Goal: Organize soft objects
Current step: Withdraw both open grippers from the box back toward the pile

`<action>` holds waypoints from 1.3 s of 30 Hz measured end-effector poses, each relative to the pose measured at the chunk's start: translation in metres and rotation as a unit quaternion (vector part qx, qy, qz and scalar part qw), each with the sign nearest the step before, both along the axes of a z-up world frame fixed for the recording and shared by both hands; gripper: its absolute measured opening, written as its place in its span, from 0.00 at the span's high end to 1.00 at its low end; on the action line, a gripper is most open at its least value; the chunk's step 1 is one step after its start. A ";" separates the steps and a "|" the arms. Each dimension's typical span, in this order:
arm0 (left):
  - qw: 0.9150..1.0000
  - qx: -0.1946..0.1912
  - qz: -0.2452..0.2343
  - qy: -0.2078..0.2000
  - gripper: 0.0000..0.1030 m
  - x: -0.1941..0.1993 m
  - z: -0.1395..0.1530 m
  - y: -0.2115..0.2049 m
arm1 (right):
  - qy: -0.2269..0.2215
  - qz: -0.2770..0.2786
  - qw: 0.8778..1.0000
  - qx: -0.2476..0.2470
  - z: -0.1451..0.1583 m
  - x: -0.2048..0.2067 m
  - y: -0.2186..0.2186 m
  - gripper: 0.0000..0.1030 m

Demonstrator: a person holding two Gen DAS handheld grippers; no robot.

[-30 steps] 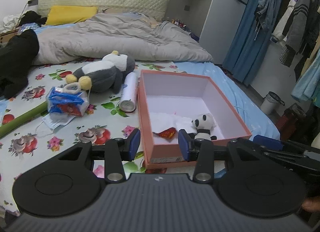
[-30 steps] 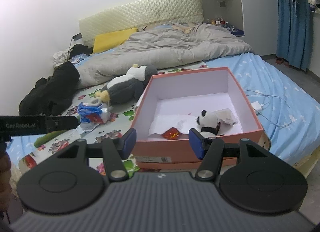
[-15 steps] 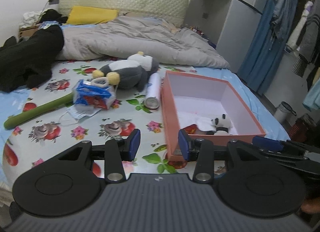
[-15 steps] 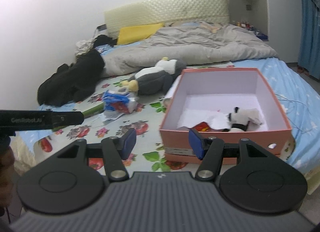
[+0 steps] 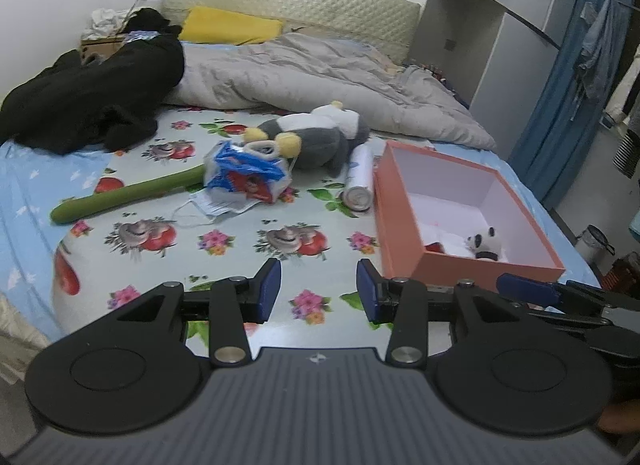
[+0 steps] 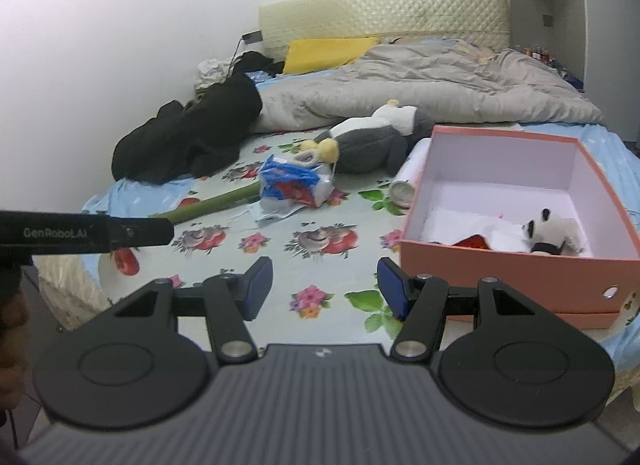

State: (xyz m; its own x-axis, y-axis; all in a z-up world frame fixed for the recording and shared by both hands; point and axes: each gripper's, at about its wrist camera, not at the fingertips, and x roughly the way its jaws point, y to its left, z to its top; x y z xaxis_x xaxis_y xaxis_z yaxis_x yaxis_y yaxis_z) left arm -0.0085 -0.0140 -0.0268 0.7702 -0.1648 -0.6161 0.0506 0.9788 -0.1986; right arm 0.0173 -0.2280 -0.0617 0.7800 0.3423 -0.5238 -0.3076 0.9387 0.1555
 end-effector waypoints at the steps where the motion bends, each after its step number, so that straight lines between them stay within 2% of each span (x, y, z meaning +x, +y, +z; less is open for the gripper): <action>1: 1.000 0.000 0.005 0.001 0.54 -0.002 -0.002 0.004 | 0.000 0.004 1.000 0.001 -0.002 0.000 0.002 0.41; 7: 0.999 -0.005 0.038 0.012 0.54 0.001 -0.023 0.028 | 0.033 0.017 0.999 0.008 -0.022 0.019 0.013 0.41; 14: 0.997 -0.014 0.072 0.024 0.54 0.034 -0.053 0.054 | 0.048 0.030 0.998 -0.020 -0.037 0.056 0.028 0.41; 20: 0.996 -0.018 0.083 0.041 0.54 0.081 -0.080 0.073 | 0.062 0.026 0.998 -0.022 -0.051 0.098 0.040 0.41; 29: 0.996 -0.028 0.079 0.043 0.54 0.170 -0.118 0.087 | 0.048 0.032 0.998 -0.033 -0.067 0.175 0.066 0.41; 34: 0.997 -0.030 0.068 0.039 0.42 0.215 -0.139 0.091 | 0.041 0.023 0.999 -0.020 -0.072 0.222 0.080 0.41; 39: 0.997 -0.024 0.059 0.039 0.40 0.252 -0.159 0.093 | 0.040 -0.002 0.999 0.002 -0.077 0.265 0.089 0.42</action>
